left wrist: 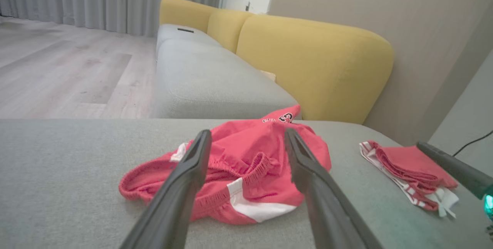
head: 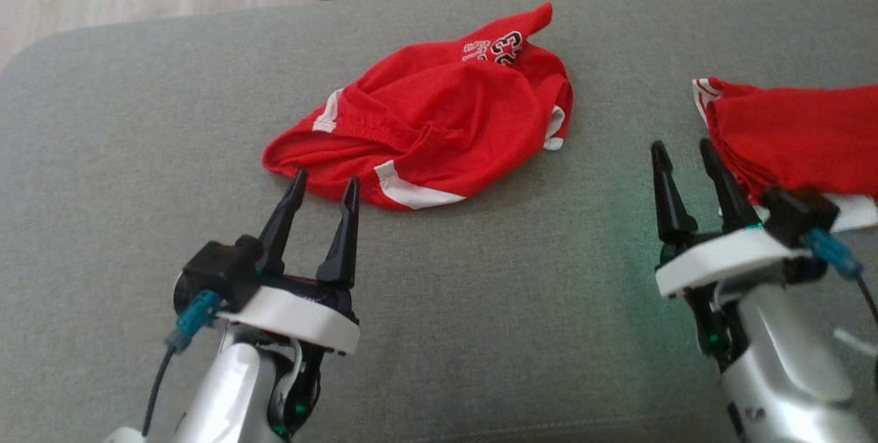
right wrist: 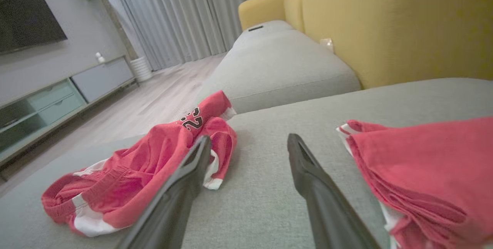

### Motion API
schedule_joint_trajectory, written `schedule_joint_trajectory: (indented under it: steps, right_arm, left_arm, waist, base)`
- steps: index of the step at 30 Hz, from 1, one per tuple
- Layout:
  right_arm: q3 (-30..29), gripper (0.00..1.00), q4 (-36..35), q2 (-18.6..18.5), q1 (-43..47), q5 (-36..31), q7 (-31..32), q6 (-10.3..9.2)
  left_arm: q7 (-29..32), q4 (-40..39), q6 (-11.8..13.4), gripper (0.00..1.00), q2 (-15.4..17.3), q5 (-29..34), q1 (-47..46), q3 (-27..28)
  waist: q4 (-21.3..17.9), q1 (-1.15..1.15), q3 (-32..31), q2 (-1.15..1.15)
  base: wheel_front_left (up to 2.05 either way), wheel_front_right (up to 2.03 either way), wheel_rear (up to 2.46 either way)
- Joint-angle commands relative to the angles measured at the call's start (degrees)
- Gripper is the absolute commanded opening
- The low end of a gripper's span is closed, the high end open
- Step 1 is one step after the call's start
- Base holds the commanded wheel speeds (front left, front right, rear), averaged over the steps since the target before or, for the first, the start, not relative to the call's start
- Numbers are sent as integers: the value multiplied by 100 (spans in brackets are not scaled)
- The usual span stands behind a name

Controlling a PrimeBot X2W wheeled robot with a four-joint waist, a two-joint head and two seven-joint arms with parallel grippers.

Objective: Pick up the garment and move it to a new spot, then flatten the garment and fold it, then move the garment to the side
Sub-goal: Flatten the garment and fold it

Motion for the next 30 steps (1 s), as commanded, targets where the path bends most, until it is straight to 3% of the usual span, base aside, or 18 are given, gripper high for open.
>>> schedule_joint_trajectory:
  steps: [1,7,17,23,30]
  right_arm:
    - [-64,100,-320,134,3,-121,-88,-5]
    - [-429,100,-917,458,438,-594,-35,-5]
    - [-519,100,-1391,621,593,-855,245,-5]
    - [-542,100,-1527,660,583,-879,305,-5]
    - [-613,100,-1580,674,596,-886,308,-5]
  left_arm:
    - [-45,-108,-41,100,40,66,-199,194]
    - [-45,409,-198,100,76,471,-542,34]
    - [233,2416,-188,100,477,1398,-2011,-463]
    - [434,3317,-282,100,649,1642,-2722,-771]
    - [459,3709,-346,100,667,1602,-3021,-952]
  waist:
    - [-66,0,64,0]
    - [-253,0,270,0]
    - [-504,0,564,0]
    - [-614,0,755,0]
    - [-613,0,819,0]
  base:
    - [0,0,0]
    - [0,0,0]
    - [0,0,0]
    - [0,0,0]
    - [0,0,0]
